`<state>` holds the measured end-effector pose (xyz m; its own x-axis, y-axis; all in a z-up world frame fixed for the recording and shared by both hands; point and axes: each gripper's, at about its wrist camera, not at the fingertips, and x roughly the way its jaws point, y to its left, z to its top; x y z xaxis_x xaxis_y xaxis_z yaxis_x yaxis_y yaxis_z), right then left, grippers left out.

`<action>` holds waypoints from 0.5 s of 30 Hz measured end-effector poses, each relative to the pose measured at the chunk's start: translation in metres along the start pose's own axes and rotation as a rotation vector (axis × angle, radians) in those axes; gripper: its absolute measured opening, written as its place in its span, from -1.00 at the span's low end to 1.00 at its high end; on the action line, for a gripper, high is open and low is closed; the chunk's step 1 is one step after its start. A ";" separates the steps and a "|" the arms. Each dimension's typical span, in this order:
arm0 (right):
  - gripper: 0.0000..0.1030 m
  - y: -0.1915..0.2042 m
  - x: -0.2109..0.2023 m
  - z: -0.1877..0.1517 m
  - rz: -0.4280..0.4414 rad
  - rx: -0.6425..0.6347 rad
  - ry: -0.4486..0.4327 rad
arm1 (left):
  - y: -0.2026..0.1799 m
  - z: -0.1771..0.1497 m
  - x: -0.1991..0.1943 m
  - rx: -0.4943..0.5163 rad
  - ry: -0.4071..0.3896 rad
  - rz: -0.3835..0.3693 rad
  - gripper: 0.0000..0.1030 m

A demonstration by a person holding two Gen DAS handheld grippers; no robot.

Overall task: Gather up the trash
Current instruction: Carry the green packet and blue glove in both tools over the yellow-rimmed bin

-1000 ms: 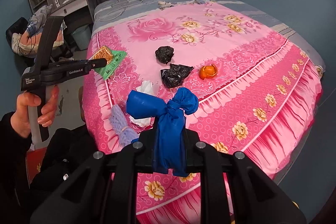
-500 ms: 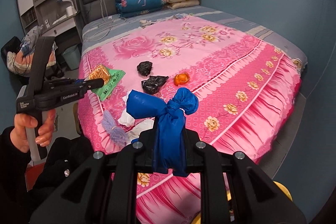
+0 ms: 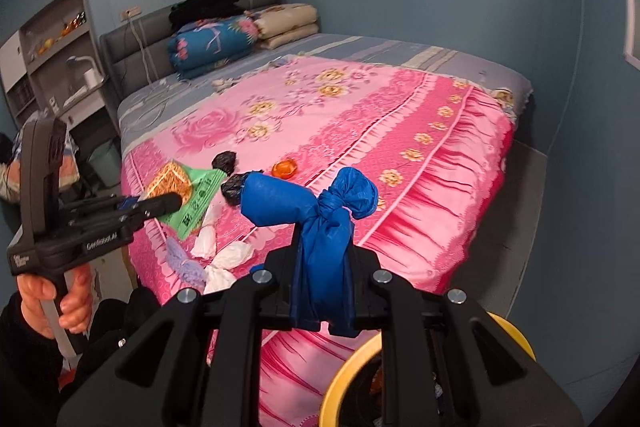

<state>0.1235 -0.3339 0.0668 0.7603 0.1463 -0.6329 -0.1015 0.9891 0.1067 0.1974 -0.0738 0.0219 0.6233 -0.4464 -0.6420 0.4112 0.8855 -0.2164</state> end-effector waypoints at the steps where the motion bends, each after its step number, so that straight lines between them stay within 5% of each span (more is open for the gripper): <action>1: -0.69 -0.006 -0.006 -0.001 -0.012 0.010 -0.008 | -0.010 -0.001 0.000 0.012 0.001 -0.015 -0.67; 15: -0.69 -0.070 -0.062 -0.018 -0.138 0.169 -0.061 | -0.103 -0.013 0.013 0.148 0.065 -0.156 -0.67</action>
<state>0.0717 -0.4118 0.0850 0.7976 0.0035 -0.6032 0.1114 0.9819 0.1530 0.1542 -0.1691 0.0264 0.5026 -0.5626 -0.6564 0.5949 0.7760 -0.2097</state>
